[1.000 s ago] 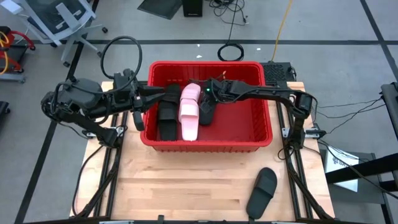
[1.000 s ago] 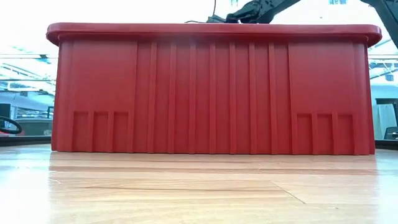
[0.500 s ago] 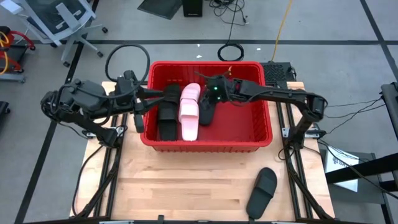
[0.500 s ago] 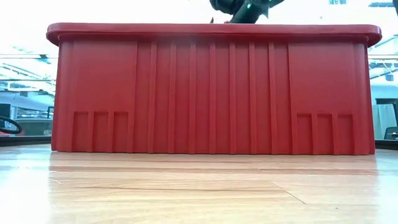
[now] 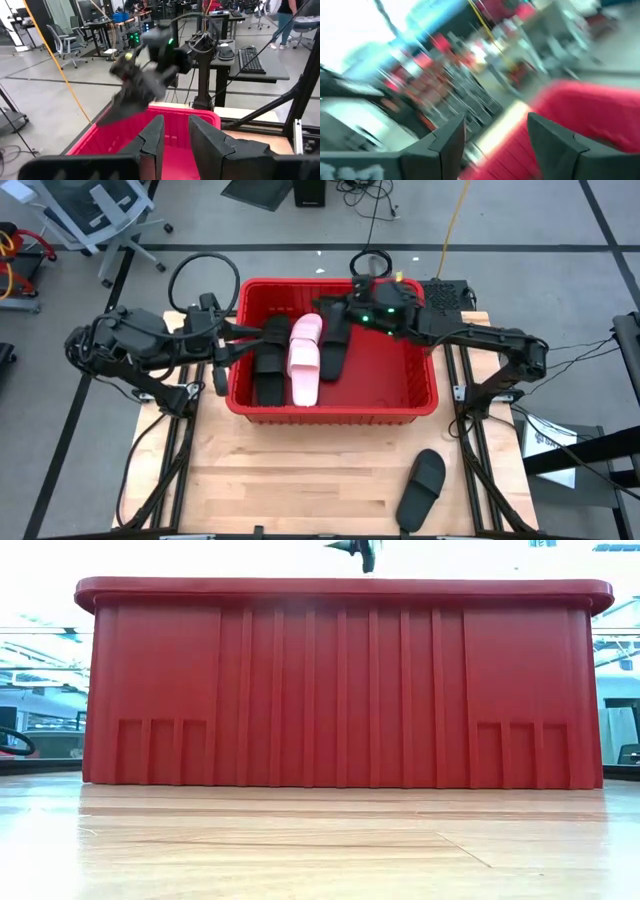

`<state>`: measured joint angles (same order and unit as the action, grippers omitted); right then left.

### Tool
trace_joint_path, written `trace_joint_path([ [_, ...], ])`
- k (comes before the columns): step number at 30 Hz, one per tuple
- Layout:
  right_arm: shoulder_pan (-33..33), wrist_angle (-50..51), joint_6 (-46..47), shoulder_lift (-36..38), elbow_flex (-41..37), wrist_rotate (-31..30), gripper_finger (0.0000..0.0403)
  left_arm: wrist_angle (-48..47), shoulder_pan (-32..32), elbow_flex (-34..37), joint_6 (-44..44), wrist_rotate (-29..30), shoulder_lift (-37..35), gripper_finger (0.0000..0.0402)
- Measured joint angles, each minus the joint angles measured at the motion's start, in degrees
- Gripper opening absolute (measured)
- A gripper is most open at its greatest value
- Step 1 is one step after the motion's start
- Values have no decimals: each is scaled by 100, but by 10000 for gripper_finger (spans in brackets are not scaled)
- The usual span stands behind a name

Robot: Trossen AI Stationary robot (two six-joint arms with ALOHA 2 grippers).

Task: Pick and place slides into bin
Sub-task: Put the black slide into the red bin

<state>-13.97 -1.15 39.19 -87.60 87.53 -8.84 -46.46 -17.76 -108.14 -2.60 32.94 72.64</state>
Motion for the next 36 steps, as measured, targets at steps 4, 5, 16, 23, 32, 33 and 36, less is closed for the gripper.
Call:
trace_joint_path([
  [4,187,-1383,26,95,2,0,201,6,0,1,254,-14,-7,88],
  [5,248,-1735,27,97,2,0,201,4,0,0,319,-39,-7,88],
  [16,1236,-4582,-233,99,2,227,200,59,0,2,-108,-296,-26,88],
  [23,2126,-5270,-493,102,2,1307,201,248,-1,2,-373,-330,-26,88],
  [32,3503,-5110,-995,99,2,2135,199,746,-24,0,-626,-929,-26,88],
  [33,3640,-5048,-993,99,2,2200,199,747,-34,1,-676,-940,-26,88],
  [36,4064,-4786,-975,99,2,2255,197,737,-82,1,-779,-950,-24,88],
])
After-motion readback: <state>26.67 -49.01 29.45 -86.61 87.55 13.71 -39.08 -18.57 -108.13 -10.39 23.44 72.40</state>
